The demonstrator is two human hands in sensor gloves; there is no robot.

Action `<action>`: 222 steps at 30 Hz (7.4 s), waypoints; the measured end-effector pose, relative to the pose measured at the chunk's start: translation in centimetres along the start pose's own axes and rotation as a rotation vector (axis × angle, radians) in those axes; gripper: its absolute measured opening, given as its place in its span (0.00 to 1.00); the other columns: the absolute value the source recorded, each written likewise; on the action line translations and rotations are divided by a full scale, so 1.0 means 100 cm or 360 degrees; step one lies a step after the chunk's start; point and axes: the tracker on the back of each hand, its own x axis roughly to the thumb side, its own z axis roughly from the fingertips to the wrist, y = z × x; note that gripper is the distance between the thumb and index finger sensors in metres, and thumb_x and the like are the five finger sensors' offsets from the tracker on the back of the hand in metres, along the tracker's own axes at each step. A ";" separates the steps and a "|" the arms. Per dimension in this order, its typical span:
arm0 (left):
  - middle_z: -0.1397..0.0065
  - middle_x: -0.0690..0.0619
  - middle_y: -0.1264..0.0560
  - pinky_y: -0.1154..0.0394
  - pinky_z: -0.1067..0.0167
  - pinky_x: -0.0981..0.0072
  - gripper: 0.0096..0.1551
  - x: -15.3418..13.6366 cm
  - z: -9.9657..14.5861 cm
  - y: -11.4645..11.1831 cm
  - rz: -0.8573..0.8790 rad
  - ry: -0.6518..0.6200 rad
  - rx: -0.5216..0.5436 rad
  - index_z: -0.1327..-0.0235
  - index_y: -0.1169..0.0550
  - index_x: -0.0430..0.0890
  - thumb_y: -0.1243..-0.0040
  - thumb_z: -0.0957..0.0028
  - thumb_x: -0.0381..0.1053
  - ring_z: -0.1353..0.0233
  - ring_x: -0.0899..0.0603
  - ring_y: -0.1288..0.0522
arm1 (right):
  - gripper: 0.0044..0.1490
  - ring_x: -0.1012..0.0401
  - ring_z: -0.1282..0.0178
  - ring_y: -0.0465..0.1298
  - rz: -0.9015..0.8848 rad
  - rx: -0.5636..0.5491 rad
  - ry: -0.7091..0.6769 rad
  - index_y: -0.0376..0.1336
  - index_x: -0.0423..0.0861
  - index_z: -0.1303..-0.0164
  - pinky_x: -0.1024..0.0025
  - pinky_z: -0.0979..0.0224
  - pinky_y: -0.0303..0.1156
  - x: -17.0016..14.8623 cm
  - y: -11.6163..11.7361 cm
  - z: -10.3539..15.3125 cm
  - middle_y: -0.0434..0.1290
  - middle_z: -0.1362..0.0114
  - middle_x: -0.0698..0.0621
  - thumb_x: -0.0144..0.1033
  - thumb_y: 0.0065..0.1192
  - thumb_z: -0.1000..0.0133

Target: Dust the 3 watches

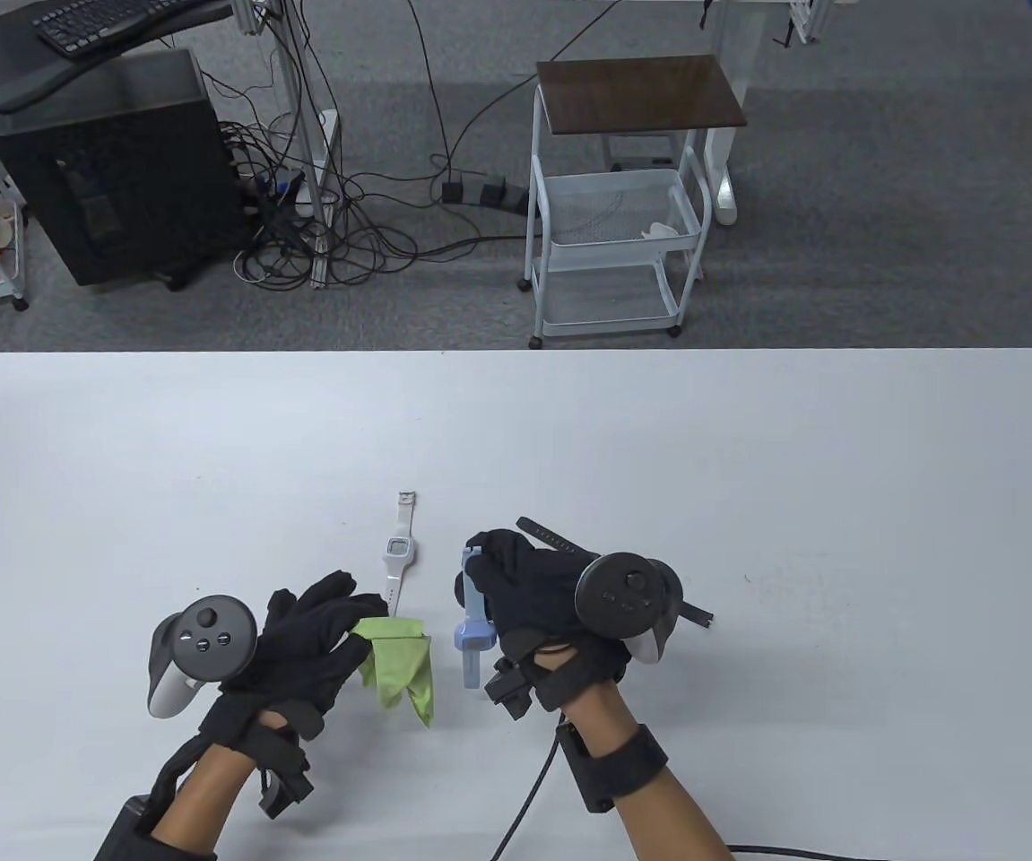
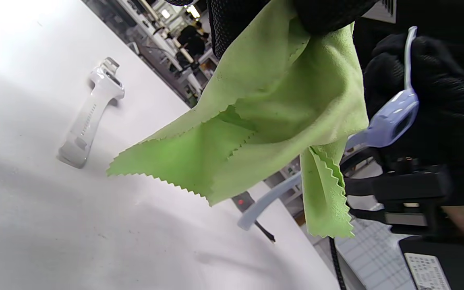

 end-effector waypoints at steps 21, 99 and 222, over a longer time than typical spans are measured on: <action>0.14 0.58 0.37 0.63 0.28 0.22 0.22 0.023 -0.002 -0.025 -0.0138 -0.0148 -0.0017 0.40 0.25 0.52 0.44 0.37 0.65 0.10 0.37 0.51 | 0.24 0.60 0.76 0.88 -0.0372 0.0072 0.0090 0.73 0.43 0.55 0.50 0.49 0.76 0.015 0.023 0.009 0.88 0.66 0.50 0.46 0.62 0.53; 0.40 0.58 0.23 0.41 0.24 0.34 0.29 0.004 -0.009 -0.051 0.0626 -0.0240 -0.0087 0.29 0.29 0.52 0.47 0.38 0.64 0.38 0.48 0.22 | 0.24 0.56 0.69 0.87 -0.0520 -0.0180 0.0014 0.71 0.42 0.52 0.44 0.44 0.71 -0.004 0.023 0.012 0.87 0.58 0.45 0.44 0.64 0.51; 0.20 0.46 0.36 0.53 0.26 0.27 0.29 -0.003 -0.007 -0.040 0.0256 0.0020 -0.0098 0.27 0.27 0.51 0.50 0.34 0.64 0.18 0.33 0.42 | 0.22 0.53 0.65 0.86 -0.0565 -0.0802 0.0004 0.72 0.46 0.51 0.42 0.42 0.69 -0.026 -0.067 0.013 0.86 0.55 0.44 0.44 0.65 0.50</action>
